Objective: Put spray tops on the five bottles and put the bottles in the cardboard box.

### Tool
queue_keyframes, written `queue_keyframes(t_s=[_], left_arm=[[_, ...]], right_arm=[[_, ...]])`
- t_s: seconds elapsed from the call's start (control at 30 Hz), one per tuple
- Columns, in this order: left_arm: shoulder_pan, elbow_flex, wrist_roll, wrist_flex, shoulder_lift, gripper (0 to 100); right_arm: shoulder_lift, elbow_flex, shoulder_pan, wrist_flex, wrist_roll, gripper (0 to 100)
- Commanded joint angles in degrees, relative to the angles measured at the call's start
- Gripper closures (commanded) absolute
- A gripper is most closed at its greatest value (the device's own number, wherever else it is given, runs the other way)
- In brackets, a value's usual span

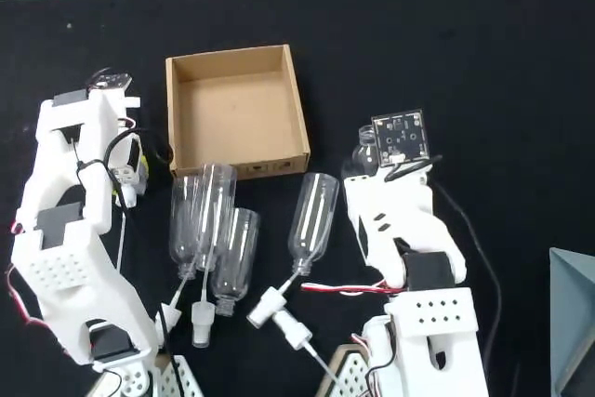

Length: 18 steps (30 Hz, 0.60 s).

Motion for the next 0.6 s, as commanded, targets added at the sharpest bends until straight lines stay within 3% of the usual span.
queue_keyframes(t_s=[0.0, 0.17, 0.57], left_arm=[[-0.84, -1.45, -0.35, 4.13, -8.97, 97], [-0.48, -1.36, 0.0, 7.21, -17.58, 97], [-0.22, -0.4, 8.62, 8.44, -30.42, 97]], right_arm=[[-1.1, -0.13, 1.67, -1.58, 0.0, 88.5], [-1.1, -0.13, 1.67, -1.58, 0.0, 88.5], [-1.1, -0.13, 1.67, -1.49, -0.09, 88.5]])
